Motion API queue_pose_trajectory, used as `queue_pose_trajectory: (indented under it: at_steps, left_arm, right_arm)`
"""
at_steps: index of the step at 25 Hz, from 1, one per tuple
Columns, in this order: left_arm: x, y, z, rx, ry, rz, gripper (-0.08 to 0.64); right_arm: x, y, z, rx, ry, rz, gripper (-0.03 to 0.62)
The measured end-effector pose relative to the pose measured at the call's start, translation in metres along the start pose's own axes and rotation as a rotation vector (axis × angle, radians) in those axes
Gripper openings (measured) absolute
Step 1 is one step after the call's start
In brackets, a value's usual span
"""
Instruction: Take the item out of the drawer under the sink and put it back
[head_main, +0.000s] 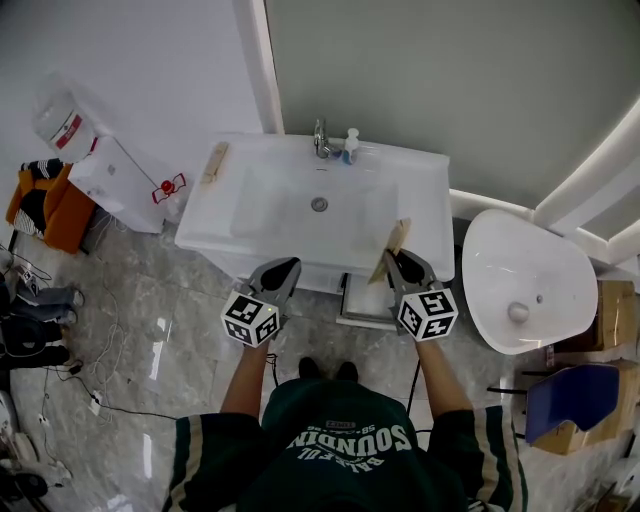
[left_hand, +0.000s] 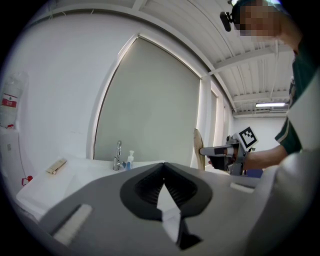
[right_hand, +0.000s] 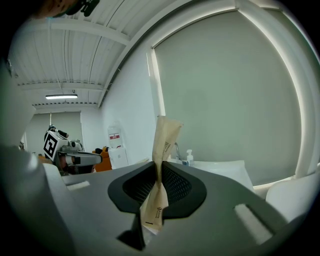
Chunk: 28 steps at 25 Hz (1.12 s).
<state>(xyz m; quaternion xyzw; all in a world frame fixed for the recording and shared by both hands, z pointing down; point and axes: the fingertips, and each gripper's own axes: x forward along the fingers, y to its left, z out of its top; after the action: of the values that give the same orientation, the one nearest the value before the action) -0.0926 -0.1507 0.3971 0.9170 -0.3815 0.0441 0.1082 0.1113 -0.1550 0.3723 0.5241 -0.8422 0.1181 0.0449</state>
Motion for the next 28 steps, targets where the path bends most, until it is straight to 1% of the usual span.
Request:
queue_pose_trajectory:
  at_steps: [17,21,28]
  left_arm:
    - [0.009,-0.012,-0.009,-0.014,0.019,-0.022,0.049]
    - [0.009,-0.016,-0.019,-0.028,0.036,-0.027,0.049]
    - [0.007,-0.027,-0.049,-0.066,0.085,-0.043,0.049]
  right_arm:
    - [-0.009,-0.005,-0.005,0.0,0.014,-0.002,0.048]
    - [-0.011,-0.007,-0.019,0.002,0.042,-0.004,0.048]
    - [-0.022,-0.002,-0.062,0.023,0.12,-0.001,0.048]
